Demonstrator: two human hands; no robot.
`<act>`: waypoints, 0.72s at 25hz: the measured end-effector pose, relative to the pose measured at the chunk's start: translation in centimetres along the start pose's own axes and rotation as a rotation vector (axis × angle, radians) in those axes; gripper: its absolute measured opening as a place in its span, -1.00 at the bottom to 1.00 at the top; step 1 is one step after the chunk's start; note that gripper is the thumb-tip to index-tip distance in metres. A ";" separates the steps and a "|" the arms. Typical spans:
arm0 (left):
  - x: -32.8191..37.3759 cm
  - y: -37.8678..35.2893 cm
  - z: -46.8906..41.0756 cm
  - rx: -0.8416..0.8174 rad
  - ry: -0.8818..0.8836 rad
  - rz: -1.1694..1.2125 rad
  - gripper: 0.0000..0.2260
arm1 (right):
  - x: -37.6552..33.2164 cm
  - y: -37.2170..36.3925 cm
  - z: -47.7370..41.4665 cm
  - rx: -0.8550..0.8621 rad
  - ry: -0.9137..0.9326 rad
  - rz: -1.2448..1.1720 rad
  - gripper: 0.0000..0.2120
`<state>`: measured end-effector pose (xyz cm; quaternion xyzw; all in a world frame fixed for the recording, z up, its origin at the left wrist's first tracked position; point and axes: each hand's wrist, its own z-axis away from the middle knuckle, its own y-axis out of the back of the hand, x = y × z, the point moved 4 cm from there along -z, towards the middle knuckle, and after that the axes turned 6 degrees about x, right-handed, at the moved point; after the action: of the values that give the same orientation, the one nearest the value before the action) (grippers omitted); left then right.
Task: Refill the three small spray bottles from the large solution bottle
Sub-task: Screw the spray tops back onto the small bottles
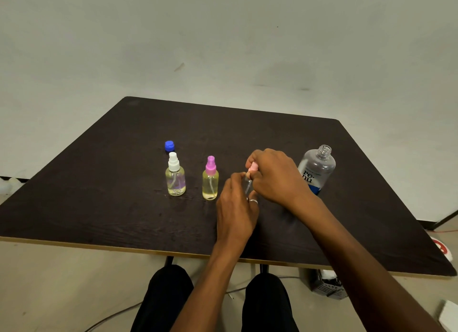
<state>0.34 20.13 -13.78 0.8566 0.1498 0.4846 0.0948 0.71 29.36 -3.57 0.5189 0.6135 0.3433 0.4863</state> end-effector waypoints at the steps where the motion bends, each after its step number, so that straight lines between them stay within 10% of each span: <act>1: -0.1 0.0 0.0 0.000 0.004 0.001 -0.73 | 0.0 0.0 0.0 0.005 -0.005 -0.005 -0.81; 18: -0.2 -0.1 -0.6 -0.007 0.057 0.016 -0.67 | 0.8 -1.0 -0.6 0.000 -0.008 -0.067 -0.71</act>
<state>-0.29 20.15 -13.70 0.8431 0.1439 0.5103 0.0898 -0.12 29.94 -4.48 0.4996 0.6285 0.3248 0.5000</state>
